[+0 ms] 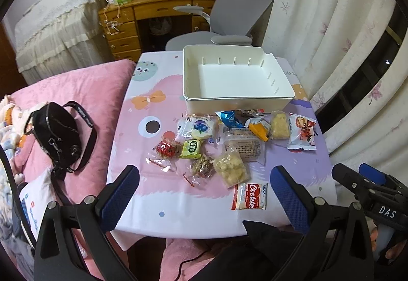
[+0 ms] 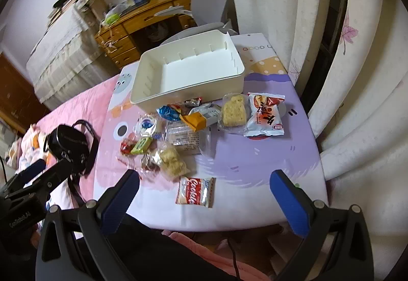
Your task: Organize snacks
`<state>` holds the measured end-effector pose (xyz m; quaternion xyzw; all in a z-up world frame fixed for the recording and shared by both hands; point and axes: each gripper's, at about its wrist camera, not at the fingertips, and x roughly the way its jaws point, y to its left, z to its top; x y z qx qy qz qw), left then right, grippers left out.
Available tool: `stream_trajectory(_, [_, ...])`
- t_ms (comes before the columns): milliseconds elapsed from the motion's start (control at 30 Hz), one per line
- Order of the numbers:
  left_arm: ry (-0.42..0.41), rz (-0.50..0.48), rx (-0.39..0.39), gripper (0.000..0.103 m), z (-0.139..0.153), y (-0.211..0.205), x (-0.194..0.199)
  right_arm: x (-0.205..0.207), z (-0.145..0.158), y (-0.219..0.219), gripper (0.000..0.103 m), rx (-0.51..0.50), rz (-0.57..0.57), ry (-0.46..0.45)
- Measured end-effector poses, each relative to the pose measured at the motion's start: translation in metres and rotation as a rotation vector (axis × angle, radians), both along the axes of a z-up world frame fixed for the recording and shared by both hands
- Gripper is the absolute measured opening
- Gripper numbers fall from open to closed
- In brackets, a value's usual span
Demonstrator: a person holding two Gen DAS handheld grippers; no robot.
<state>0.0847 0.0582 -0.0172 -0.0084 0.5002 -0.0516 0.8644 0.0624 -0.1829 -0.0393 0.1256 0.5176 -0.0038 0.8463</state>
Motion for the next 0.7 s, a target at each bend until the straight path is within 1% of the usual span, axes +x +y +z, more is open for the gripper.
stream_trajectory(133, [0.031,-0.035,-0.008,0.102,-0.008,0.020,0.023,0.011,-0.003,0.011,0.103,0.005,-0.067,0.005])
stream_trajectory(300, [0.110,-0.070,-0.027,0.102,-0.025,0.055,0.054,0.022,-0.007,0.029,0.103,0.014,-0.145,0.008])
stream_trajectory(400, [0.149,-0.092,-0.025,0.102,-0.036,0.076,0.071,0.026,-0.008,0.042,0.103,0.001,-0.194,0.001])
stream_trajectory(600, [0.213,-0.170,-0.001,0.102,-0.056,0.104,0.098,0.026,-0.011,0.072,0.103,-0.071,-0.265,-0.015])
stream_trajectory(700, [0.257,-0.215,-0.043,0.102,-0.070,0.113,0.109,0.019,-0.013,0.088,0.103,-0.146,-0.299,-0.034])
